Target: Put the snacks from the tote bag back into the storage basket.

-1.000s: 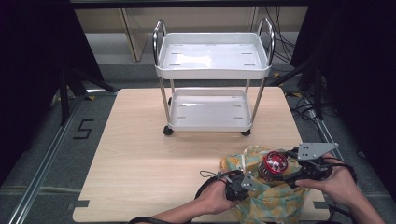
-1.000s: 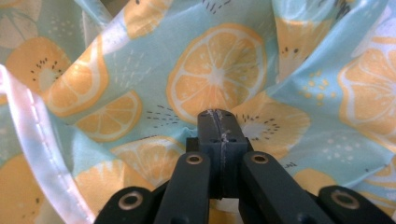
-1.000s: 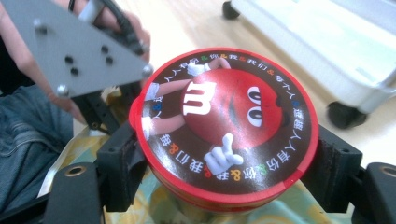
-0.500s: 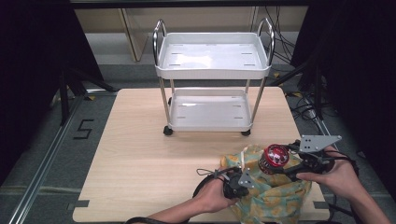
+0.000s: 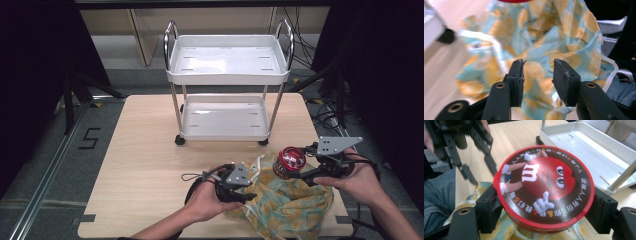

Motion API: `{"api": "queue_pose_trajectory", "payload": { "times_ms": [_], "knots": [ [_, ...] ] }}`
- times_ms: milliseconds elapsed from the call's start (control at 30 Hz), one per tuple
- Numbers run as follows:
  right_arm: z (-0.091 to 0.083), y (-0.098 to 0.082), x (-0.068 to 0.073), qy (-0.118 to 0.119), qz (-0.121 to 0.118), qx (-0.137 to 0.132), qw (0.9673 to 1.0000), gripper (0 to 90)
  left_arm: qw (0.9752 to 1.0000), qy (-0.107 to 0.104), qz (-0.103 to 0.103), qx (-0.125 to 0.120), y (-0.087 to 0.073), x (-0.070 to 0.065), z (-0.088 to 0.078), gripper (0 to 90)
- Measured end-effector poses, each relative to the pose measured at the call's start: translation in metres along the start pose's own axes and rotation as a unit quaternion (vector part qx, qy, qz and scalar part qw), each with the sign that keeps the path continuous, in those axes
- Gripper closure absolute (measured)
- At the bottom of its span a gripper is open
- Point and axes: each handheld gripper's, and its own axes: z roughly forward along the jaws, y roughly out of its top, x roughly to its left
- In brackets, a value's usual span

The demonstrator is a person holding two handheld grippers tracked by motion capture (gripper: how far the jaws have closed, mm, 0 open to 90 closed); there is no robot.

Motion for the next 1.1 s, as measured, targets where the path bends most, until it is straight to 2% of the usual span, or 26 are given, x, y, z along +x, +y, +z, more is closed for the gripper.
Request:
{"api": "queue_pose_trajectory", "payload": {
  "times_ms": [33,67,100,133,267,367,400,433,467,500,533,633,667,700,733,767,800,833,867,933,967,1000,1033,1067,1100],
  "knots": [
    [0.0,0.002,-0.001,-0.001,-0.007,0.002,1.0,26.3,1.0,0.003,0.0,-0.001,0.0,0.002,-0.004,56.1],
    [-0.001,0.003,-0.002,-0.001,-0.008,0.006,1.0,26.3,0.9999,0.013,-0.005,-0.006,-0.002,0.006,-0.01,55.2],
    [0.001,0.004,-0.002,-0.004,-0.004,-0.004,1.0,26.3,0.9997,0.021,-0.006,-0.006,-0.003,0.009,-0.015,54.4],
    [0.002,0.006,-0.002,-0.003,-0.01,0.0,1.0,26.2,0.9996,0.028,-0.007,-0.006,-0.005,0.012,-0.02,53.7],
    [0.006,0.008,-0.003,-0.002,-0.013,0.001,0.9999,26.3,0.9986,0.047,-0.018,-0.017,-0.012,0.021,-0.034,51.1],
    [0.009,0.01,-0.004,0.001,-0.012,0.003,0.9999,26.3,0.9977,0.059,-0.028,-0.015,-0.019,0.026,-0.043,50.8],
    [0.01,0.01,-0.005,-0.003,-0.019,0.001,0.9998,26.3,0.9974,0.065,-0.025,-0.014,-0.022,0.028,-0.046,50.6],
    [0.011,0.011,-0.005,-0.003,-0.012,-0.001,0.9999,26.3,0.9972,0.068,-0.03,-0.013,-0.025,0.029,-0.049,50.4],
    [0.011,0.011,-0.007,0.0,-0.025,0.007,0.9997,26.3,0.9968,0.071,-0.034,-0.015,-0.028,0.03,-0.052,50.2],
    [0.014,0.012,-0.007,0.001,-0.018,-0.001,0.9998,26.3,0.9966,0.073,-0.034,-0.017,-0.031,0.031,-0.054,49.8],
    [0.015,0.012,-0.007,-0.001,-0.016,0.005,0.9999,26.3,0.9961,0.078,-0.037,-0.019,-0.033,0.032,-0.057,49.8],
    [0.018,0.013,-0.008,0.001,-0.02,0.005,0.9998,26.3,0.9948,0.087,-0.046,-0.026,-0.04,0.036,-0.066,49.1],
    [0.019,0.014,-0.008,0.002,-0.017,0.002,0.9999,26.3,0.9948,0.089,-0.043,-0.022,-0.043,0.038,-0.07,49.0],
    [0.021,0.014,-0.007,0.001,-0.013,-0.001,0.9999,26.3,0.9938,0.096,-0.05,-0.028,-0.045,0.038,-0.071,48.8],
    [0.02,0.015,-0.009,0.005,-0.023,0.004,0.9997,26.3,0.9932,0.099,-0.054,-0.029,-0.047,0.039,-0.073,48.8],
    [0.021,0.016,-0.008,0.004,-0.015,0.002,0.9999,26.3,0.9933,0.103,-0.049,-0.019,-0.05,0.041,-0.077,48.6],
    [0.022,0.017,-0.01,0.006,-0.027,0.001,0.9996,26.2,0.9926,0.101,-0.061,-0.027,-0.053,0.042,-0.078,48.5],
    [0.022,0.019,-0.008,0.001,-0.015,0.001,0.9999,26.3,0.9922,0.111,-0.054,-0.017,-0.055,0.043,-0.081,48.3],
    [0.023,0.02,-0.009,0.004,-0.019,-0.001,0.9998,26.3,0.9919,0.114,-0.053,-0.015,-0.058,0.044,-0.083,48.0],
    [0.024,0.022,-0.011,0.006,-0.033,-0.001,0.9995,26.3,0.9903,0.116,-0.071,-0.029,-0.065,0.043,-0.086,47.8],
    [0.025,0.023,-0.01,0.004,-0.022,0.0,0.9997,26.3,0.9899,0.122,-0.067,-0.027,-0.068,0.044,-0.088,47.5],
    [0.026,0.024,-0.011,0.008,-0.025,0.004,0.9996,26.3,0.9897,0.124,-0.068,-0.022,-0.071,0.045,-0.091,47.4],
    [0.028,0.024,-0.01,0.003,-0.017,-0.006,0.9998,26.3,0.99,0.12,-0.07,-0.021,-0.074,0.045,-0.093,47.2],
    [0.029,0.025,-0.012,0.002,-0.028,-0.001,0.9996,26.3,0.9886,0.129,-0.073,-0.024,-0.077,0.045,-0.094,47.0],
    [0.029,0.026,-0.012,0.007,-0.02,0.004,0.9998,26.3,0.9883,0.13,-0.076,-0.024,-0.08,0.045,-0.095,47.0]
  ]
}}
